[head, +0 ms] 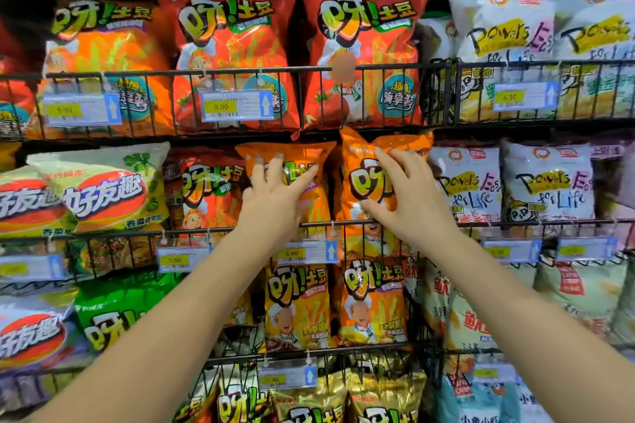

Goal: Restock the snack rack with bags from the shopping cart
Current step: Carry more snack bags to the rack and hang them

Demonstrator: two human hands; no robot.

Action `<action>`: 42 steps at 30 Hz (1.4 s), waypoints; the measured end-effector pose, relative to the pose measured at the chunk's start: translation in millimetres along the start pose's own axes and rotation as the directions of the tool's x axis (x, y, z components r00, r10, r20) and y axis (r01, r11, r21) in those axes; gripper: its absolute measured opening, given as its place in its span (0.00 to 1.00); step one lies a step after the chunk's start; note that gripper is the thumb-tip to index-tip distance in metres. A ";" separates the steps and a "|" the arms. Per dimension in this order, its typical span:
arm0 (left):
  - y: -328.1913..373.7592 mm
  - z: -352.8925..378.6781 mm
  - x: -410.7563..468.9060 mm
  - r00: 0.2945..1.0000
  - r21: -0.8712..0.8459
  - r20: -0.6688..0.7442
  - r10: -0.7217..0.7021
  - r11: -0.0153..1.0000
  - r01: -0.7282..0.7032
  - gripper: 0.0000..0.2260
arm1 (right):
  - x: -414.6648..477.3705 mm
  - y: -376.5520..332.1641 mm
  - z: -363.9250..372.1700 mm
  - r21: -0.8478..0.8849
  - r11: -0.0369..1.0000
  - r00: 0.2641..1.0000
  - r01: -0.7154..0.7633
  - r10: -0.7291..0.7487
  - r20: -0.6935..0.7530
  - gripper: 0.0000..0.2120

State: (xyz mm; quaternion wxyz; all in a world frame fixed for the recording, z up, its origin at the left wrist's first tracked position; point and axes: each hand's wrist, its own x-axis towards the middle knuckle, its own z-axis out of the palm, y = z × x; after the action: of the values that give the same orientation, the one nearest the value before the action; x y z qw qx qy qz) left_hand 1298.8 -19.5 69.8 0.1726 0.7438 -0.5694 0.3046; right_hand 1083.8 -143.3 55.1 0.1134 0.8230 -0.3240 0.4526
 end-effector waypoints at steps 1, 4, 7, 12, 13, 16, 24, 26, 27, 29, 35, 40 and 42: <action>4.6 0.1 1.1 1.000 0.018 -0.007 0.008 1.000 -0.008 0.27 | 1.4 -1.8 1.1 -0.003 1.000 1.000 -0.004 0.004 0.019 0.41; 13.4 1.2 4.7 0.999 0.043 -0.019 0.039 0.998 -0.038 0.30 | 4.4 -6.1 0.4 0.008 0.998 0.995 -0.054 0.053 0.085 0.42; 13.2 0.9 7.5 1.000 0.029 0.008 0.023 0.999 -0.023 0.34 | 4.5 -6.7 0.9 -0.012 0.997 0.988 -0.072 0.073 0.134 0.42; 20.2 -2.0 10.6 0.997 0.056 0.075 -0.029 0.998 0.024 0.37 | 3.9 -10.8 1.3 -0.128 0.990 0.988 -0.056 0.074 0.138 0.40; 20.7 -2.3 9.4 0.996 0.048 0.077 -0.035 0.998 0.032 0.37 | 2.7 -11.3 1.1 -0.133 0.990 0.991 -0.047 0.063 0.115 0.40; 19.9 2.5 -0.5 0.999 0.009 0.044 -0.028 1.000 0.028 0.33 | -6.0 -11.6 3.1 -0.105 0.994 0.999 -0.025 0.028 0.027 0.38; 20.2 18.7 -61.0 0.991 -0.115 -0.117 0.068 0.990 -0.081 0.30 | -62.5 -18.6 9.7 0.042 0.998 0.998 -0.049 0.051 -0.045 0.35; 22.9 28.3 -86.2 0.993 -0.123 -0.093 0.079 0.988 -0.090 0.31 | -86.4 -19.2 16.4 0.062 0.997 0.999 -0.039 0.040 -0.023 0.34; 25.2 33.1 -99.4 0.994 -0.130 -0.076 0.077 0.988 -0.087 0.31 | -99.4 -19.5 20.0 0.071 0.997 0.999 -0.034 0.035 -0.003 0.34; 30.5 42.0 -122.0 0.996 -0.142 -0.046 0.073 0.987 -0.079 0.31 | -123.0 -20.2 25.9 0.093 0.995 0.999 -0.024 0.022 0.025 0.32; 42.3 63.1 -171.9 0.994 -0.211 0.092 0.057 0.977 -0.037 0.31 | -177.7 -22.2 30.0 0.125 0.990 0.984 -0.069 0.047 0.174 0.32; 55.7 70.9 -181.7 0.980 -0.269 0.177 0.094 0.962 -0.043 0.31 | -204.7 -22.0 14.7 0.098 0.988 0.961 -0.123 0.093 0.262 0.32; 64.4 68.2 -180.5 0.977 -0.309 0.173 0.124 0.949 -0.066 0.32 | -211.9 -20.6 3.6 0.072 0.983 0.946 -0.166 0.138 0.293 0.33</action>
State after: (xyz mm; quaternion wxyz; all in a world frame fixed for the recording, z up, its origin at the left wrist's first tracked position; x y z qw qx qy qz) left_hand 1225.0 54.5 -104.8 0.2142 0.7060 -0.6583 0.1496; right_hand 1018.7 -38.1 -118.2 -0.0097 0.8569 -0.3776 0.3507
